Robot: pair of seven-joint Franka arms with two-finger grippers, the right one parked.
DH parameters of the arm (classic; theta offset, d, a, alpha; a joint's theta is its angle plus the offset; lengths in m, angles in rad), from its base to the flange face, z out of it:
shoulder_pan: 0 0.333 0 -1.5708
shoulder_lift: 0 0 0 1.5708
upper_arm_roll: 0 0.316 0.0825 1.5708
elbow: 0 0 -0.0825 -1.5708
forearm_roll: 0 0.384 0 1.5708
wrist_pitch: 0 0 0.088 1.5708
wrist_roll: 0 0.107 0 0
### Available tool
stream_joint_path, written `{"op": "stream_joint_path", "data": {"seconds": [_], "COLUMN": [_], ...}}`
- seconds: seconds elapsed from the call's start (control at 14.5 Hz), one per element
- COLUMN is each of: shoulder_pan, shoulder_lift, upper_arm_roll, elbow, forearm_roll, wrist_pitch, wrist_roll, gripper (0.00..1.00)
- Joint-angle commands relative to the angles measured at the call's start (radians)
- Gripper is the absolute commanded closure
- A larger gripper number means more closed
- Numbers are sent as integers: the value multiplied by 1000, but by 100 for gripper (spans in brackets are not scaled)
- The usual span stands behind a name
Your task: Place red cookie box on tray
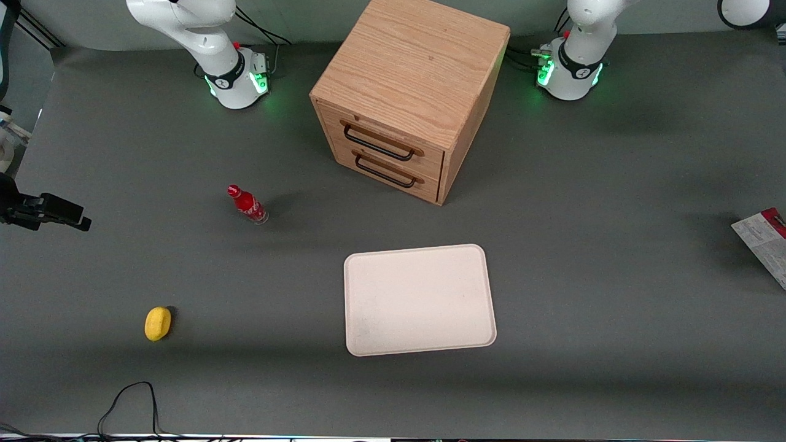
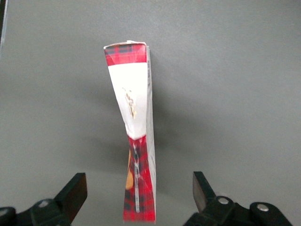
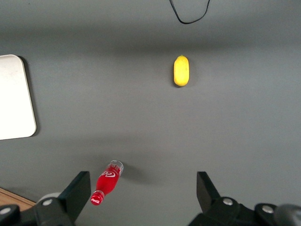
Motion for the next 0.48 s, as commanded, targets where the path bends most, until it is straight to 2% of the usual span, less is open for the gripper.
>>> {"op": "stream_joint_path", "data": {"seconds": [0.0, 0.41], "shoulder_pan": [12, 29], "shoulder_lift": [43, 80], "upper_arm_roll": [-6, -6], "elbow": [15, -10], "forearm_roll": [10, 13], "wrist_pitch": [39, 96], "wrist_roll": [-4, -1], "gripper": [0, 0]}}
